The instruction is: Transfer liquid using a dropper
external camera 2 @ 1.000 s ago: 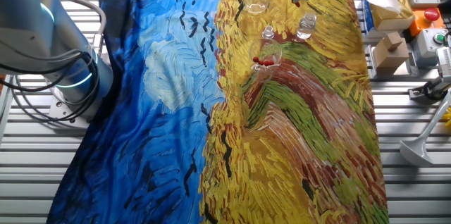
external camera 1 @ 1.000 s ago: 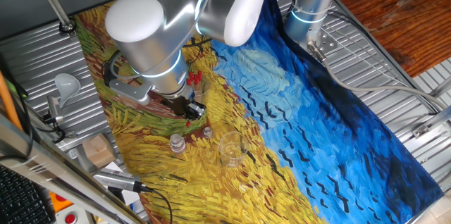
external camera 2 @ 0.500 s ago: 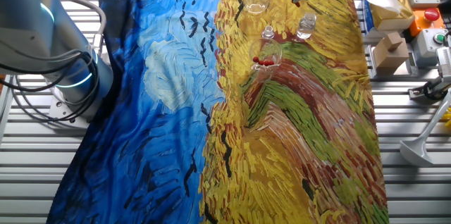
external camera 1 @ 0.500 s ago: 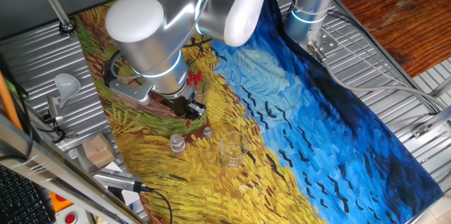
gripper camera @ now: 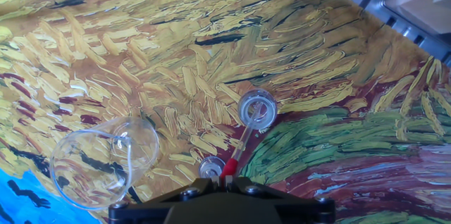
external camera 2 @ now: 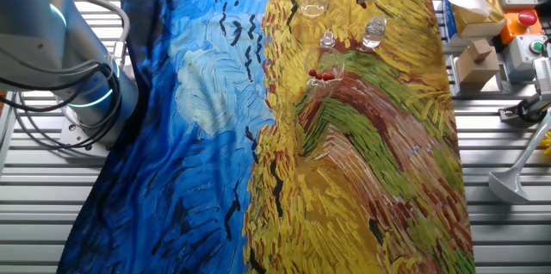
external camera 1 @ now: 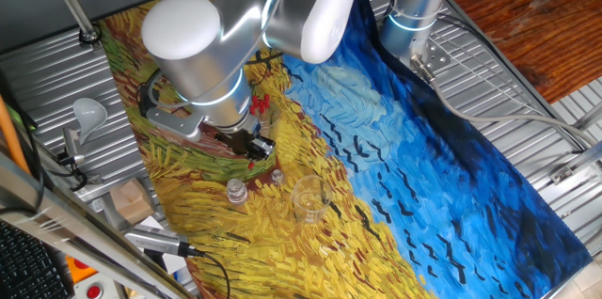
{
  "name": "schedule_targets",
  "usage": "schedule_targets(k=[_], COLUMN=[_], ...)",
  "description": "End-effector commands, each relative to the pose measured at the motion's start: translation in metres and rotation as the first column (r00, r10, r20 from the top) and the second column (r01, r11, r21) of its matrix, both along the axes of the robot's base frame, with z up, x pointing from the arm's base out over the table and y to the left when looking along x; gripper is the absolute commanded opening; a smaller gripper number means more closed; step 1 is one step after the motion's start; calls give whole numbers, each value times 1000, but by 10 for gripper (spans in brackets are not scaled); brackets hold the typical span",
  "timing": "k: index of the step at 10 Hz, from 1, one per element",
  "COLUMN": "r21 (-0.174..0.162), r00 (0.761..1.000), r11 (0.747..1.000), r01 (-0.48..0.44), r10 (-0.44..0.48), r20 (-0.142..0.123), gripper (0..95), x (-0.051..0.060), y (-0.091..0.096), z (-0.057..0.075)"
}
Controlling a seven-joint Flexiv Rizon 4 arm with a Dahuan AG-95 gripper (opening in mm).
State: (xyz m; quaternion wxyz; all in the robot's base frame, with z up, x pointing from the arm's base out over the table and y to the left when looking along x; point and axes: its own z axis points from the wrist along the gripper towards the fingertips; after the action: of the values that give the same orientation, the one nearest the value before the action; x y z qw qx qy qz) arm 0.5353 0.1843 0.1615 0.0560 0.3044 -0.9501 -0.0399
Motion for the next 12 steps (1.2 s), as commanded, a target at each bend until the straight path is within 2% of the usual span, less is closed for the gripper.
schedule_targets(k=[1,5,8,12], r21=[3,6,6,9], r00=[1000,1000,1000,1000], r11=[1000,1000,1000,1000], r01=[-5,0,5,4], r10=[5,0,-5,-4], r20=[2,3,4,4], gripper=[0,0,0,0], x=[0,0,-14,-11], y=[0,0,-5,-8], z=[0,0,-2,-8])
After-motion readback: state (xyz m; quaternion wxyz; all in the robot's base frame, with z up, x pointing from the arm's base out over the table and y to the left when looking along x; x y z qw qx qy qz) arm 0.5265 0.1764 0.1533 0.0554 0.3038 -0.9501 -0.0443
